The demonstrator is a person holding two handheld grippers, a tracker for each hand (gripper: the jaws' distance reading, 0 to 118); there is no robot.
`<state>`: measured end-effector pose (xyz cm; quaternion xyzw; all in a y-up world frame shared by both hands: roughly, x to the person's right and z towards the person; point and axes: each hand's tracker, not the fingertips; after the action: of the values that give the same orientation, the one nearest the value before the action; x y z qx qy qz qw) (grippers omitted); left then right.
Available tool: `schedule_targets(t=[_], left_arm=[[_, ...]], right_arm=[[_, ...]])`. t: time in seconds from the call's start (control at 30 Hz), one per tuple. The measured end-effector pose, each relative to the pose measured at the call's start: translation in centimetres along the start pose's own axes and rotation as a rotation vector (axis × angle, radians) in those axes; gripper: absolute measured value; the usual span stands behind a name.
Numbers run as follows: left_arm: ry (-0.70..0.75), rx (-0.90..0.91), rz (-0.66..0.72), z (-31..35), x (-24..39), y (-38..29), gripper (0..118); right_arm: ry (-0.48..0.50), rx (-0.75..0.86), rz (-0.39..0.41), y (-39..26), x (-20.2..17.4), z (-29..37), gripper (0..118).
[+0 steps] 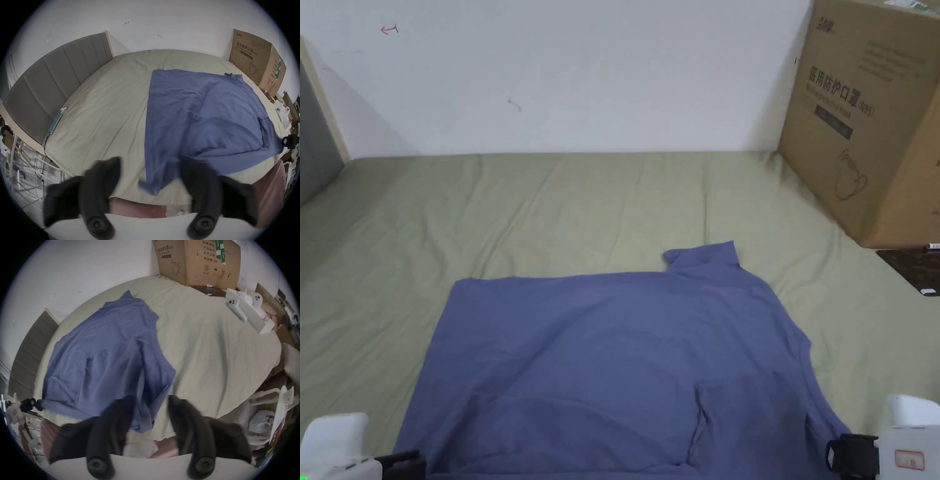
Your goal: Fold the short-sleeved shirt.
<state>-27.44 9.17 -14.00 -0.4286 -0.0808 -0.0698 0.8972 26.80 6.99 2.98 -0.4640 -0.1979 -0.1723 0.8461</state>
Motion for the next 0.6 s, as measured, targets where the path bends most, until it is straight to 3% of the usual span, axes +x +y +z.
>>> schedule_targets(t=[0.03,0.13,0.17,0.2,0.23,0.27,0.37,0.5,0.53,0.57,0.6], left_arm=[[-0.031,0.011,0.023,0.5,-0.3,-0.2,108],[-0.091,0.037,0.088,1.9,-1.2,-1.0,105],[-0.108,0.034,0.106,2.1,-1.5,-1.6,99],[-0.114,0.036,0.122,2.4,-1.7,-2.2,72],[-0.116,0.039,0.134,2.5,-1.8,-2.8,35],[-0.117,0.032,0.139,2.3,-1.9,-3.5,0],[-0.146,0.028,0.146,2.4,-2.0,-5.1,0],[-0.114,0.043,0.115,2.2,-1.9,-5.1,1],[-0.107,0.039,0.101,2.1,-1.7,-4.7,9],[-0.112,0.040,0.094,1.9,-1.6,-4.2,30],[-0.125,0.037,0.082,1.4,-1.4,-3.9,68]], right_arm=[[0.002,0.009,0.011,-0.1,-0.2,0.5,64],[0.052,0.056,0.025,-0.7,-1.1,2.8,63],[0.086,0.087,0.016,-1.1,-1.4,3.4,58],[0.105,0.110,0.000,-1.6,-1.7,3.9,38],[0.119,0.110,-0.014,-2.0,-2.1,4.1,10],[0.130,0.094,-0.019,-2.6,-2.6,4.1,0],[0.161,0.047,0.013,-3.9,-3.1,3.9,0],[0.125,0.024,0.026,-4.2,-3.1,3.0,0],[0.135,0.020,0.008,-4.1,-3.0,3.0,0],[0.144,0.014,-0.012,-4.0,-2.9,2.9,0],[0.148,0.011,-0.025,-3.9,-2.6,2.5,0]])
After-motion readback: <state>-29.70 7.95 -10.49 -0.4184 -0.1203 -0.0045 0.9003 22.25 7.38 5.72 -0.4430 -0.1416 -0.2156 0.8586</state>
